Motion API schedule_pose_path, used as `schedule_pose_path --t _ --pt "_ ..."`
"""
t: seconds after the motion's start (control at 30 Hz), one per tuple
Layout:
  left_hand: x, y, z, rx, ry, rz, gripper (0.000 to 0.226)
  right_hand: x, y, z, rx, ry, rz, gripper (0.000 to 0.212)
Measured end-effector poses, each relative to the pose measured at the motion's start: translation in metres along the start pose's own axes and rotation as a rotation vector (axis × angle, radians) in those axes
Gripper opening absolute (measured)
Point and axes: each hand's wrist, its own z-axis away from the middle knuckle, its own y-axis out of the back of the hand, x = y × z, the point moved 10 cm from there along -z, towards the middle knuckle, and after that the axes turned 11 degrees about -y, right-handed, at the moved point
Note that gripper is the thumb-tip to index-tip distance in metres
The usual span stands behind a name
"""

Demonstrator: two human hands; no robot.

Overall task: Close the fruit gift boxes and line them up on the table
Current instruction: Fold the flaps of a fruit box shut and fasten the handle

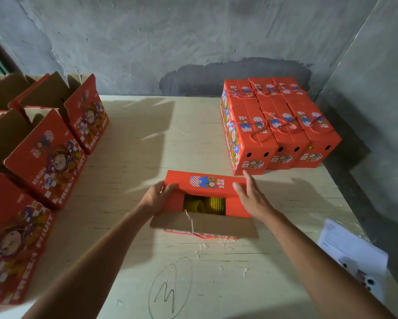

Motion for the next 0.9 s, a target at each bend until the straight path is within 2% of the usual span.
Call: schedule_pose_path --t 0.07,0.1,0.17,0.27,0.4,0.5,0.7,0.9 --pt "-0.01 -0.008 0.007 0.002 0.059 0.058 0.051 0.021 -0.005 -0.005 -0.023 -0.177 -0.157 0.1" --pt "-0.013 -0.008 0.009 0.014 0.081 0.085 0.047 0.03 -0.009 -0.007 -0.045 -0.239 -0.21 0.101" --pt "-0.017 -0.008 0.008 0.024 0.098 0.11 0.054 0.039 -0.015 -0.01 -0.074 -0.301 -0.233 0.09" --pt "-0.018 -0.01 0.009 -0.02 0.09 0.132 0.067 0.046 -0.015 -0.015 -0.058 -0.31 -0.221 0.092" --pt "-0.012 -0.008 0.01 -0.009 0.046 0.154 0.053 0.045 -0.011 -0.016 -0.039 -0.274 -0.239 0.105" --pt "-0.013 -0.008 0.007 0.015 0.082 0.213 0.045 0.037 -0.01 -0.014 -0.048 -0.23 -0.234 0.086" --pt "-0.015 -0.01 0.007 0.026 0.122 0.281 0.041 0.038 -0.009 -0.012 -0.021 -0.224 -0.215 0.064" --pt "-0.005 -0.007 0.019 0.061 0.116 0.213 0.038 0.038 0.008 0.001 0.182 -0.232 -0.23 0.062"
